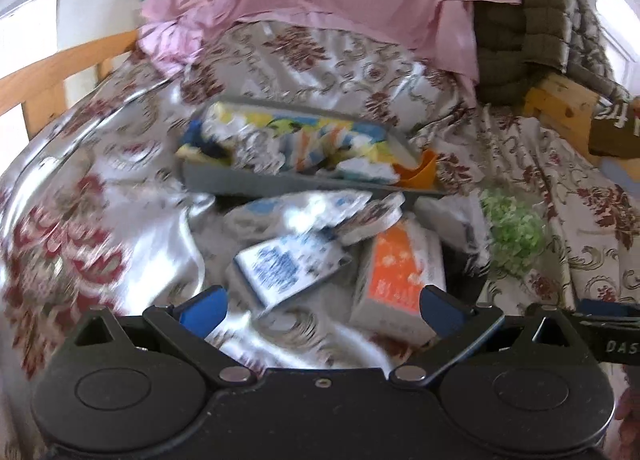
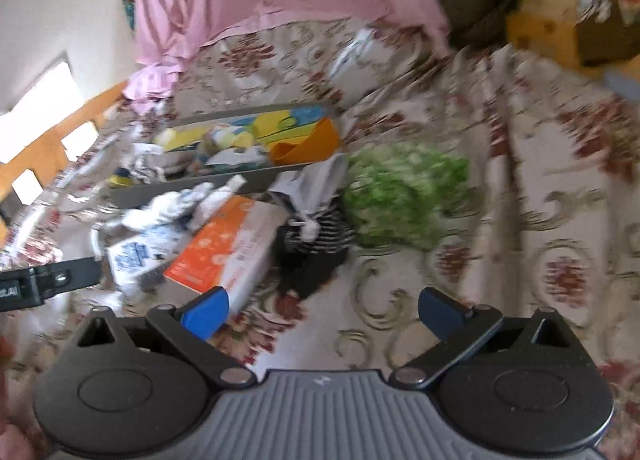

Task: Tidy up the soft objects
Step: 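Grasp the gray face mask with the left tool while the right approaches the striped sock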

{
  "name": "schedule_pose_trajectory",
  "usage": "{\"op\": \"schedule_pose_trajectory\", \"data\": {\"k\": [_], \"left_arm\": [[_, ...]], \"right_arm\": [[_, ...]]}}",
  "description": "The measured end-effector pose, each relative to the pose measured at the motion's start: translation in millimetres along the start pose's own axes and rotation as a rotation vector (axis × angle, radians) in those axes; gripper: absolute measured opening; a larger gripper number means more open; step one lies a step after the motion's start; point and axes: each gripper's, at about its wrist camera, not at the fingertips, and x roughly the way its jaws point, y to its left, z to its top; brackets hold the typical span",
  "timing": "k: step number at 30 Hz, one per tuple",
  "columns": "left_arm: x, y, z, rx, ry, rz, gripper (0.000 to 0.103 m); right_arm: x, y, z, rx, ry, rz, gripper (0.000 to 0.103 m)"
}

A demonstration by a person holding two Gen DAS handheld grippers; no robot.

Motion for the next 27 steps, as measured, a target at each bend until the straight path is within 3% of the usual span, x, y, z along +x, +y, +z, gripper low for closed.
{"op": "schedule_pose_trajectory", "data": {"k": [5, 17, 27], "left_arm": [[21, -8, 24, 0.013, 0.032, -0.102, 0.102], [97, -57, 81, 0.049, 0.103, -0.290, 0.102], [159, -84, 94, 0.095, 0.224, -0.352, 0.102]], "right_arm": [[24, -6, 10, -0.035, 0.012, 0.028, 0.103], [54, -33, 19, 0.089, -0.027, 0.075, 0.103], [68, -18, 22, 0.005, -0.052, 0.113, 0.103]]}}
